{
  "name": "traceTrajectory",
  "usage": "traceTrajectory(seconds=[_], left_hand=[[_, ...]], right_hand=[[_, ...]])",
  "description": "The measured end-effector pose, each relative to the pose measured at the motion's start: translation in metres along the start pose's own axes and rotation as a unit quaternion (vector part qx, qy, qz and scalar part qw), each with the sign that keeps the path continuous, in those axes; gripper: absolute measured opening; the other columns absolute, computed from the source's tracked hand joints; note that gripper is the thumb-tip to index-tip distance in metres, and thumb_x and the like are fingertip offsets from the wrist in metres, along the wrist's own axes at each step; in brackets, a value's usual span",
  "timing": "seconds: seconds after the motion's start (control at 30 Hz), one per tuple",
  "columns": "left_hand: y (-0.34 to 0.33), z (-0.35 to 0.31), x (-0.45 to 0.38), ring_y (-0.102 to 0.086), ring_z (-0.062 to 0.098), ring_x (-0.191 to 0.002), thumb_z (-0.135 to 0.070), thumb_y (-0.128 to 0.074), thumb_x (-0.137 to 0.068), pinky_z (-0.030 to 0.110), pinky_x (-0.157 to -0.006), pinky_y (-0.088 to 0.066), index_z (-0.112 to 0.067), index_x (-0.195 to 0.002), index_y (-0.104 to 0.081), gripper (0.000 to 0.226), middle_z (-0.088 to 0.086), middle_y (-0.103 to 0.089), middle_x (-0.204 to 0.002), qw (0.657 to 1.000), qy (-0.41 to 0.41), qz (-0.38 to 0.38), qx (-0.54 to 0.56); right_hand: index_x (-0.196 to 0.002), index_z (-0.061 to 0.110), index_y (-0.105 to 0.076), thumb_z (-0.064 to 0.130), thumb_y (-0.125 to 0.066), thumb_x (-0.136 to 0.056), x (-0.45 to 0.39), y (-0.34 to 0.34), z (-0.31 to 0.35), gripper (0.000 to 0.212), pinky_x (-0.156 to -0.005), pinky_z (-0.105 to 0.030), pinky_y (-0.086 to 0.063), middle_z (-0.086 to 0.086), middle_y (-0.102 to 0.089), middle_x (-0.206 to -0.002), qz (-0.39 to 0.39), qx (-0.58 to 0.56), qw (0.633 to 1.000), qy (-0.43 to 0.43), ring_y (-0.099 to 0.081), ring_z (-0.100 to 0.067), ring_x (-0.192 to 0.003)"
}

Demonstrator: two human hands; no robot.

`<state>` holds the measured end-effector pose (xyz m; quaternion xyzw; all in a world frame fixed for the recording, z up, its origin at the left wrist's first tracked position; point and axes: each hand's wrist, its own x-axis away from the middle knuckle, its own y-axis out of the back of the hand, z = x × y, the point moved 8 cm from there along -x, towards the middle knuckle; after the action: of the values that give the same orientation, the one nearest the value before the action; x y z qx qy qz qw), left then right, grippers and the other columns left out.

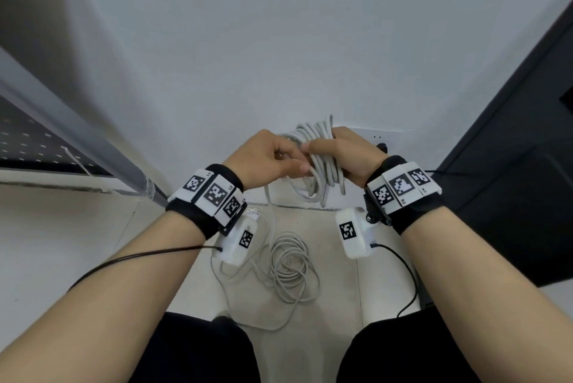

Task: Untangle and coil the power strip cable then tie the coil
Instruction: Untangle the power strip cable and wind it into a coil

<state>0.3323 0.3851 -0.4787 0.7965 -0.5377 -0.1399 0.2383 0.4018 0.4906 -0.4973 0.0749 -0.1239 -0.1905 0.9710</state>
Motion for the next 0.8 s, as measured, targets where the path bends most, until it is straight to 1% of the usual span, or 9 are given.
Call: traceTrajectory(seconds=[0.07, 0.13, 0.23, 0.3, 0.43, 0.53, 0.6, 0.67, 0.8], left_hand=[[0.007, 0.005, -0.001, -0.056, 0.002, -0.056, -0.018, -0.08, -0.079, 0.017, -0.059, -0.044, -0.022, -0.074, -0.076, 0.007, 0.0, -0.068, -0.059, 0.997, 0.009, -0.071, 0.02], [0.014, 0.009, 0.0, -0.051, 0.005, -0.053, -0.021, -0.082, -0.077, 0.021, -0.057, -0.043, -0.028, -0.068, -0.074, 0.014, -0.002, -0.063, -0.055, 0.992, 0.012, -0.119, 0.025], [0.027, 0.012, 0.0, -0.048, 0.001, -0.048, -0.028, -0.085, -0.072, 0.017, -0.053, -0.04, -0.028, -0.064, -0.07, 0.017, -0.014, -0.057, -0.051, 0.983, 0.014, -0.18, 0.026], [0.03, 0.012, 0.0, -0.052, 0.005, -0.052, -0.029, -0.09, -0.065, 0.021, -0.056, -0.044, -0.025, -0.069, -0.066, 0.025, -0.013, -0.059, -0.06, 0.981, 0.015, -0.19, 0.039], [0.022, 0.012, -0.001, -0.051, 0.011, -0.055, -0.025, -0.089, -0.068, 0.02, -0.054, -0.043, -0.024, -0.079, -0.061, 0.03, -0.005, -0.056, -0.077, 0.99, -0.008, -0.125, 0.062], [0.018, 0.02, -0.001, -0.052, 0.012, -0.054, -0.015, -0.081, -0.079, 0.017, -0.054, -0.043, -0.023, -0.078, -0.059, 0.023, -0.007, -0.054, -0.075, 0.994, -0.015, -0.102, 0.048], [0.02, 0.031, -0.001, -0.053, 0.01, -0.053, -0.009, -0.074, -0.083, 0.016, -0.055, -0.043, -0.018, -0.079, -0.058, 0.02, -0.005, -0.055, -0.075, 0.994, 0.0, -0.106, 0.018], [0.024, 0.049, 0.002, -0.054, 0.01, -0.05, -0.001, -0.07, -0.085, 0.02, -0.053, -0.046, -0.012, -0.08, -0.058, 0.017, -0.002, -0.056, -0.074, 0.994, 0.03, -0.105, 0.026], [0.035, 0.086, 0.006, -0.062, 0.013, -0.053, 0.007, -0.066, -0.085, 0.023, -0.057, -0.053, -0.005, -0.082, -0.057, 0.015, -0.001, -0.061, -0.066, 0.991, 0.072, -0.1, 0.045]], right_hand=[[-0.106, -0.015, -0.064, 0.017, -0.064, -0.091, 0.001, -0.009, 0.0, 0.036, -0.087, -0.058, -0.053, -0.04, -0.064, -0.105, 0.041, -0.051, 0.998, -0.012, -0.067, -0.049, -0.094], [-0.105, -0.013, -0.065, 0.023, -0.066, -0.089, 0.003, -0.017, 0.0, 0.04, -0.074, -0.044, -0.061, -0.035, -0.069, -0.096, 0.095, -0.087, 0.992, -0.019, -0.072, -0.043, -0.085], [-0.088, -0.005, -0.068, 0.042, -0.074, -0.08, 0.004, -0.014, -0.003, 0.048, -0.071, -0.04, -0.058, -0.022, -0.072, -0.076, 0.109, 0.016, 0.994, -0.01, -0.07, -0.034, -0.073], [-0.075, -0.011, -0.062, 0.047, -0.075, -0.078, 0.006, -0.015, -0.001, 0.059, -0.068, -0.037, -0.054, -0.018, -0.065, -0.063, 0.127, 0.079, 0.989, 0.01, -0.062, -0.032, -0.063], [-0.075, -0.011, -0.058, 0.028, -0.078, -0.077, 0.008, -0.012, -0.005, 0.044, -0.056, -0.031, -0.047, -0.009, -0.051, -0.05, 0.135, 0.041, 0.99, -0.005, -0.051, -0.025, -0.046], [-0.078, -0.014, -0.058, 0.02, -0.074, -0.081, 0.011, -0.002, -0.002, 0.038, -0.053, -0.03, -0.046, -0.01, -0.05, -0.05, 0.121, 0.027, 0.992, -0.001, -0.049, -0.025, -0.044], [-0.067, 0.0, -0.064, 0.01, -0.07, -0.086, 0.014, 0.006, 0.003, 0.022, -0.049, -0.029, -0.045, -0.008, -0.049, -0.047, 0.112, 0.004, 0.994, 0.003, -0.048, -0.024, -0.042], [-0.062, 0.009, -0.066, 0.002, -0.066, -0.088, 0.017, 0.014, 0.008, 0.027, -0.047, -0.029, -0.043, -0.006, -0.046, -0.045, 0.105, -0.027, 0.994, 0.008, -0.044, -0.023, -0.039], [-0.069, 0.002, -0.056, -0.007, -0.061, -0.088, 0.021, 0.024, 0.014, 0.021, -0.047, -0.028, -0.036, -0.006, -0.04, -0.043, 0.088, -0.068, 0.994, 0.001, -0.037, -0.02, -0.037]])
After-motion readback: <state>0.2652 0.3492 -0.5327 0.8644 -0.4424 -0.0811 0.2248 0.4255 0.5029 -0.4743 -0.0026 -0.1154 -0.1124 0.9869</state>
